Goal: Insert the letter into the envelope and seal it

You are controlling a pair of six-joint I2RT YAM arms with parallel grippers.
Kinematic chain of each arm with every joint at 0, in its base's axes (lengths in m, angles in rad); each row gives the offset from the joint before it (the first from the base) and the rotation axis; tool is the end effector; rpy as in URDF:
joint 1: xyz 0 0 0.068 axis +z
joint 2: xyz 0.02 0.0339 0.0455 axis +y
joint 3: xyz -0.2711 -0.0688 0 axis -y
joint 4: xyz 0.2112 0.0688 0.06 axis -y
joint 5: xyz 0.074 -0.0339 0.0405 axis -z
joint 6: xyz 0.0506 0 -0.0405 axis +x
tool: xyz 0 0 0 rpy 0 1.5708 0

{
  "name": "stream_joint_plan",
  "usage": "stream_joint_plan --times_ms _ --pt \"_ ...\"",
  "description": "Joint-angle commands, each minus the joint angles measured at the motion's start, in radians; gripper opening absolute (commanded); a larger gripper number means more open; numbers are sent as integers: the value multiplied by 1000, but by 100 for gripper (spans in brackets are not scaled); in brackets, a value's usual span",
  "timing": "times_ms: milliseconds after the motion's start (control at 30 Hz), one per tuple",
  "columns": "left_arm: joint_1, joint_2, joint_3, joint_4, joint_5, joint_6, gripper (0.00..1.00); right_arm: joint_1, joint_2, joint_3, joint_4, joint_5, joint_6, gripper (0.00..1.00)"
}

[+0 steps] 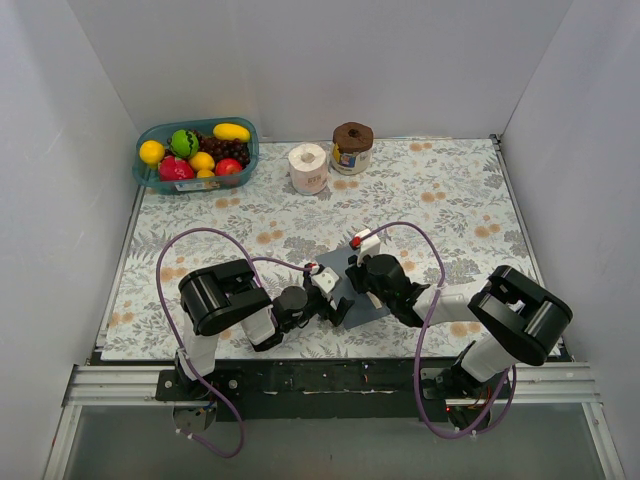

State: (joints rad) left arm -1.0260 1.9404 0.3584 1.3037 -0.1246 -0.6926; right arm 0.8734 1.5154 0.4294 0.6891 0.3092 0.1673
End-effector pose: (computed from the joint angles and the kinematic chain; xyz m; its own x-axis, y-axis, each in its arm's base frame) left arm 0.1583 -0.2490 0.1203 -0.6119 -0.2128 -0.7618 0.5145 0.6244 -0.5877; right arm 0.1847 0.1965 0.1780 -0.3364 -0.1545 -0.9290 -0.5009 0.8647 0.0376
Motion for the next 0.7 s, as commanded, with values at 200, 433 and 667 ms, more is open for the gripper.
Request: stream_joint_plan --times_ms 200,433,667 --pt "-8 77 -39 -340 11 -44 92 15 3 -23 -83 -70 17 1" --pt "-8 78 -36 -340 10 -44 91 13 -33 -37 -187 113 57 1" --pt "-8 74 -39 -339 5 -44 91 13 -70 -63 -221 119 72 1"
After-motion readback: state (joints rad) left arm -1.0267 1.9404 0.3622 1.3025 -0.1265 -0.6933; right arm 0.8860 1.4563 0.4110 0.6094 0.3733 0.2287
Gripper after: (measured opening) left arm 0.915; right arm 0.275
